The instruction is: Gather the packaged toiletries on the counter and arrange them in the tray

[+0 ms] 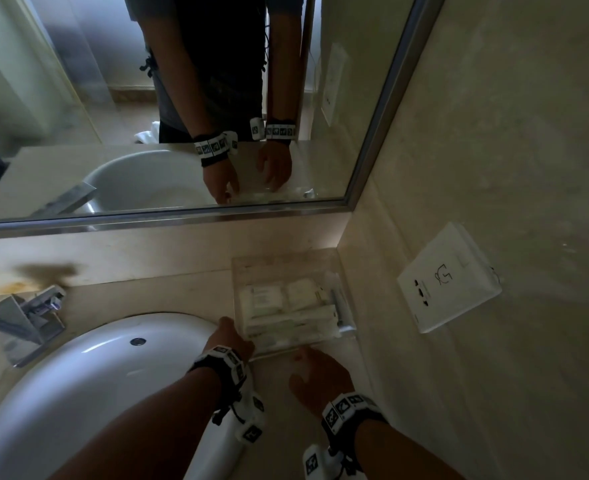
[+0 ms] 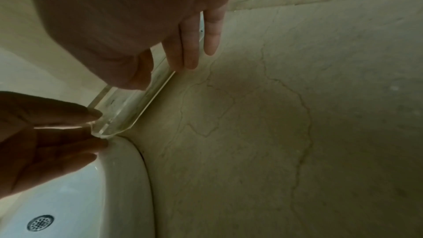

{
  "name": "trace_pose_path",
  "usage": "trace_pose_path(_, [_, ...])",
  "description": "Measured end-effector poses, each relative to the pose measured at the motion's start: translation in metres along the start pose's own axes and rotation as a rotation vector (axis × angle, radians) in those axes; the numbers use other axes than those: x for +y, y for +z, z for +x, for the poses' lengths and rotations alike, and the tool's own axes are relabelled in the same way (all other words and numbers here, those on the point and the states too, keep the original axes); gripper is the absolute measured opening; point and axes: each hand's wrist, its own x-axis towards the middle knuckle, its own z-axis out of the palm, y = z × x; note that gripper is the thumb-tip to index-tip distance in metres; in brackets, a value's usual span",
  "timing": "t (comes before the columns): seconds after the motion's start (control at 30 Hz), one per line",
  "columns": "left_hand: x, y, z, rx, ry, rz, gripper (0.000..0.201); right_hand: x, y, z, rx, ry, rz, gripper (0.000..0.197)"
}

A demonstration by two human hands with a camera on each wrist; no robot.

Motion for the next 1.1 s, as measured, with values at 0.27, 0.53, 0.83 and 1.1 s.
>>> trace_pose_path(0.27, [-0.002,0.0,0.004,-0.03,0.115,0.21,0.066,-0.01,-0.005,0.013,0.019,-0.037,0.013,0.04])
trace_pose_path(0.53, [-0.004,-0.002,0.017,0.033,0.11,0.351,0.041,-0.015,-0.008,0.024,0.009,-0.045,-0.014,0.04])
trace_pose_path(0.83, [-0.004,-0.002,0.024,0.004,0.097,0.374,0.04,-0.013,-0.012,0.028,-0.015,-0.047,-0.017,0.042])
trace_pose_path(1.1, [-0.009,-0.019,-0.006,-0.01,0.129,0.242,0.05,-0.01,-0.022,0.011,-0.028,0.029,0.083,0.03])
